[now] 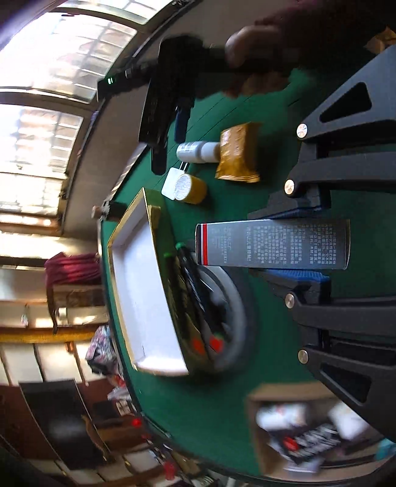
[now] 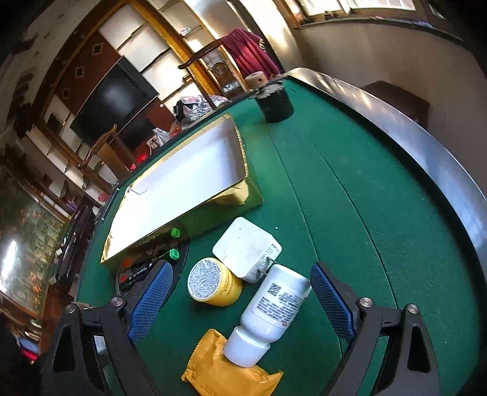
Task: Organize objects
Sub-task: 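Grasp the yellow snack pouch with the right gripper, then carry the white box and yellow pouch over the cardboard box and release both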
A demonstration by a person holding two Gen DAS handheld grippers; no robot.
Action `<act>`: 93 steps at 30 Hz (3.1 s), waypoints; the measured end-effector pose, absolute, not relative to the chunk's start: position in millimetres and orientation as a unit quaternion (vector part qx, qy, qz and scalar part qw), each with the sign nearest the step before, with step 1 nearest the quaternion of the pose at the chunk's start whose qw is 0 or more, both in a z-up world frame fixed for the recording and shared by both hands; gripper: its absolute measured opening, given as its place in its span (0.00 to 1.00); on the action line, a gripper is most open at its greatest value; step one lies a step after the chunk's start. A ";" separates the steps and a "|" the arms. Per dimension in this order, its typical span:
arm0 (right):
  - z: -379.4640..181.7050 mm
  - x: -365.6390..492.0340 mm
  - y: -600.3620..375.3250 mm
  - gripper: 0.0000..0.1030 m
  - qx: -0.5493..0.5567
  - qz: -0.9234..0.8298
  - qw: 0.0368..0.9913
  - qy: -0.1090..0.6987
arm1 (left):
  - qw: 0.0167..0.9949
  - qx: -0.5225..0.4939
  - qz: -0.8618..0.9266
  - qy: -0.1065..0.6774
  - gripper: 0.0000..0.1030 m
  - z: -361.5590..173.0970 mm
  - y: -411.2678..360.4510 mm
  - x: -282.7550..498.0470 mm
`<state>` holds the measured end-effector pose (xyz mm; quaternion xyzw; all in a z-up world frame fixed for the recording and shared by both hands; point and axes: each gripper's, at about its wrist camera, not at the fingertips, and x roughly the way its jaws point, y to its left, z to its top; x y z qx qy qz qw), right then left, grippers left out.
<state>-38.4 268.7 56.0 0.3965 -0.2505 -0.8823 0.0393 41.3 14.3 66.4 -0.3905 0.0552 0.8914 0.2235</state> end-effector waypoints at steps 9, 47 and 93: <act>75.2 -20.3 208.6 0.92 0.366 -0.920 0.068 -0.120 | 0.193 -0.397 0.897 -0.036 0.26 64.3 -59.0 97.5; 25.6 19.7 129.4 0.52 0.480 -0.876 0.031 0.036 | 0.198 -0.388 0.899 -0.050 0.26 58.2 -82.1 136.8; 53.6 69.4 -120.2 0.48 0.485 -0.805 0.341 0.025 | -0.005 -0.460 0.884 -0.083 0.26 27.4 -268.7 63.7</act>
